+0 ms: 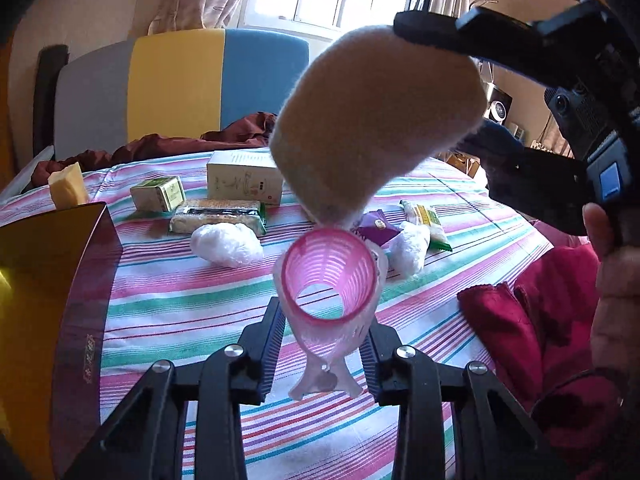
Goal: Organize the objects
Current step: 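Drop the knit bundle into the gold tray with the right gripper while the left gripper holds the curler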
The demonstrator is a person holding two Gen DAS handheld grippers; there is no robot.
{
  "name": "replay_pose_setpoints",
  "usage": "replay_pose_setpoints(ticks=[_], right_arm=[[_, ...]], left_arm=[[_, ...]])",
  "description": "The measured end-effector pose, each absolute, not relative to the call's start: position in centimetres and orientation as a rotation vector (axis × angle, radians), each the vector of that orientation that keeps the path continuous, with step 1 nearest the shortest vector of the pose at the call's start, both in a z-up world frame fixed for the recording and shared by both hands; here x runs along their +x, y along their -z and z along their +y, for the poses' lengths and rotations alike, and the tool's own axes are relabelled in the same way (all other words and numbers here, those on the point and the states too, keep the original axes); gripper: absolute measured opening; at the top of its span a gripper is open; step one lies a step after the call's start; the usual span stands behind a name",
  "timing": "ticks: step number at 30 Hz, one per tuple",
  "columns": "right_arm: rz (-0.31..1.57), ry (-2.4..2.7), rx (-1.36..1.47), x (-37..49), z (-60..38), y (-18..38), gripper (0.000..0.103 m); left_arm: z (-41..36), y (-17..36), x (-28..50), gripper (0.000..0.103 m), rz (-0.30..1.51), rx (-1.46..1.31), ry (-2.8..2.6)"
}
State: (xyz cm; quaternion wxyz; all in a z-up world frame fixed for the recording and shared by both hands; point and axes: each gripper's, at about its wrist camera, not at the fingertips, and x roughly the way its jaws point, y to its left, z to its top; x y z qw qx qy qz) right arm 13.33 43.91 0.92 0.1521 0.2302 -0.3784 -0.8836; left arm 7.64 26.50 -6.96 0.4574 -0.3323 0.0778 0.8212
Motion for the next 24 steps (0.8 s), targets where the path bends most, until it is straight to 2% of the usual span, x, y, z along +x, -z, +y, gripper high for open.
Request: replay_pose_setpoints(ticks=[10,15,24], right_arm=[[-1.019,2.556,0.625,12.7,42.9,-2.2,0.034],[-0.989,2.455,0.793,8.6,40.6,-2.0,0.034],[-0.729,2.248,1.059,-1.1,32.2,-1.8,0.034]], left_arm=[[25.0,10.0,8.8,0.035,0.222,-0.906,-2.007],[22.5,10.0,10.6,0.036,0.209,-0.864,-2.014],[18.5,10.8,13.2,0.036,0.259,-0.821,-1.997]])
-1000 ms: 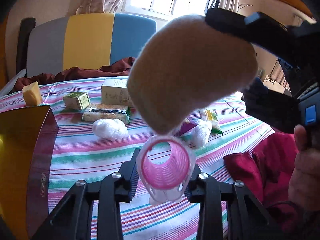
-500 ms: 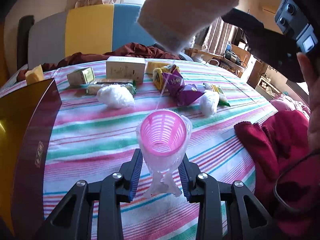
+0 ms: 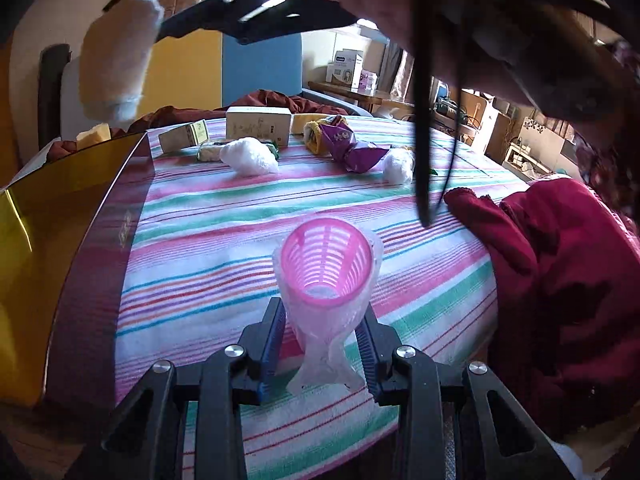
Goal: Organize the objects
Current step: 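Drop the knit bundle into the gold tray with the right gripper while the left gripper holds the curler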
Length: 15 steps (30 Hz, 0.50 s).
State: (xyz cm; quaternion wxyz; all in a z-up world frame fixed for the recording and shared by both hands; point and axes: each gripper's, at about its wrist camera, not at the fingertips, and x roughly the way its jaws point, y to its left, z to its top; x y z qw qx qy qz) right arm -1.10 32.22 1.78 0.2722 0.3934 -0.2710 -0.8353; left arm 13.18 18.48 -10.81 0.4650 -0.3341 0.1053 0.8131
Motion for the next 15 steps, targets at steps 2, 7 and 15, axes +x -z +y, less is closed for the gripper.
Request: replay_pose_setpoints(ticks=[2,7,15], right_arm=[[-0.602,2.258,1.113,-2.5,30.0,-1.6,0.034],[-0.393,2.282,1.257,-5.6,26.1,0.5,0.035],[-0.362,2.391,1.266,-6.3,26.8,1.4,0.067]], left_arm=[[18.1,10.7,13.3,0.036,0.249,-0.814,-2.000],[17.4,10.2,13.0,0.036,0.236,-0.792,-2.028],[17.1,9.9,12.4,0.036,0.229,-0.786,-2.056]])
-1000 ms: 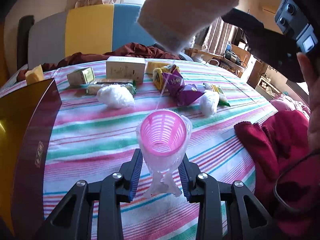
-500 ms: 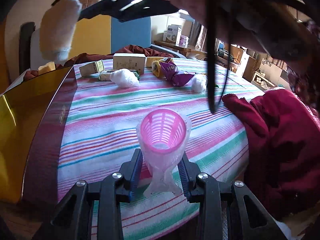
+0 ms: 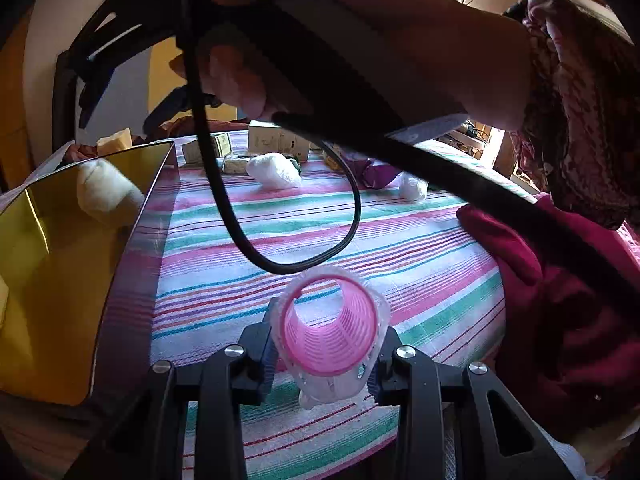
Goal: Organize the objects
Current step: 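Drop the knit bundle into the gold tray with the right gripper while the left gripper holds the curler, then carry the pink curler toward the tray with the left gripper while the right gripper reaches the clear plastic bag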
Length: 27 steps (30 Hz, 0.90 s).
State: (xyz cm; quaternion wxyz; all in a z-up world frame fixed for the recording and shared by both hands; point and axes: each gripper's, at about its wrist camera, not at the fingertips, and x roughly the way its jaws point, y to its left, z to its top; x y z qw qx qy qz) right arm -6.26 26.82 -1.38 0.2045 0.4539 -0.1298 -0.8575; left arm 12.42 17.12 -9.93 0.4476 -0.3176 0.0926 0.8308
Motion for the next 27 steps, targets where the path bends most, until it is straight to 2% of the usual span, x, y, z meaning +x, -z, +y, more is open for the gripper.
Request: replay_pose_setpoints(ticks=[14,18,23,27], right_arm=[[-0.553,2.632,1.120,4.4,41.2,-3.0,0.068],[-0.541,2.829,1.268,7.8,45.2,-1.6,0.068],[-0.383,3.038,1.515,10.1,47.2,1.4,0.068],[-0.373,3.059,1.605,10.3,48.3,3.8,0.068]], left_arm=[[17.7,9.5,11.2,0.036,0.195,-0.794,-2.084],[18.0,9.3,11.4,0.036,0.194,-0.794,-2.085],[18.4,8.9,11.6,0.036,0.187,-0.788,-2.086],[18.3,7.9,11.5,0.036,0.171,-0.776,-2.098]])
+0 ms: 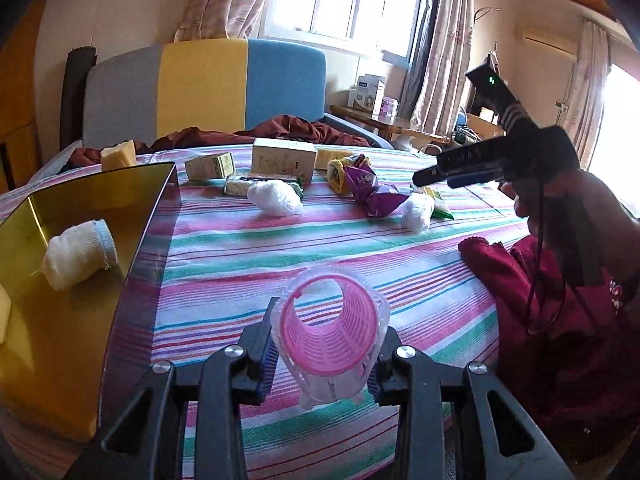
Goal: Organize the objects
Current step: 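Carry the pink curler toward the tray with the left gripper while the right gripper reaches the clear plastic bag, then place the pink curler in the tray with the left gripper while the right gripper grasps the clear plastic bag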
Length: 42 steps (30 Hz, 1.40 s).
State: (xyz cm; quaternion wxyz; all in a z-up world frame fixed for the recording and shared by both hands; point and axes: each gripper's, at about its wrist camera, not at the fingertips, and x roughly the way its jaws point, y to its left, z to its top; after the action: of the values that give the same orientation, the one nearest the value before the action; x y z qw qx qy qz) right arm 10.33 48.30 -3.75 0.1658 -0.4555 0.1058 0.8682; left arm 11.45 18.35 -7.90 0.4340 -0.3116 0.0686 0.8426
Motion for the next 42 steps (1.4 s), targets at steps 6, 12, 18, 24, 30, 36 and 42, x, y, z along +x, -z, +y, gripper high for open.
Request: replay_pose_setpoints(ticks=[6,12,18,24,30,36,42], right_arm=[[0.363,-2.418,-1.351,9.8,49.8,6.4,0.066],[0.430,-2.417,-1.387,9.4,49.8,7.7,0.062],[0.445,-2.401,-1.403,9.1,49.7,8.2,0.059],[0.548,-2.370,-1.401,9.6,50.9,8.7,0.043],[0.517,-2.387,-1.420,9.5,50.2,8.7,0.032],[0.460,-2.395,-1.400,9.5,49.7,8.2,0.030],[0.486,-2.431,-1.334,10.0,50.2,7.2,0.030]], left_arm=[[16.6,5.0,10.3,0.036,0.117,-0.722,-2.183],[13.8,2.5,8.9,0.036,0.086,-0.660,-2.305],[11.0,2.1,7.3,0.036,0.069,-0.681,-2.396],[8.9,3.2,5.6,0.036,0.062,-0.759,-2.476],[6.8,4.8,3.5,0.036,0.012,-0.884,-2.516],[6.6,6.3,2.0,0.036,0.091,-0.983,-2.510],[6.2,7.9,0.3,0.036,0.124,-1.099,-2.507]])
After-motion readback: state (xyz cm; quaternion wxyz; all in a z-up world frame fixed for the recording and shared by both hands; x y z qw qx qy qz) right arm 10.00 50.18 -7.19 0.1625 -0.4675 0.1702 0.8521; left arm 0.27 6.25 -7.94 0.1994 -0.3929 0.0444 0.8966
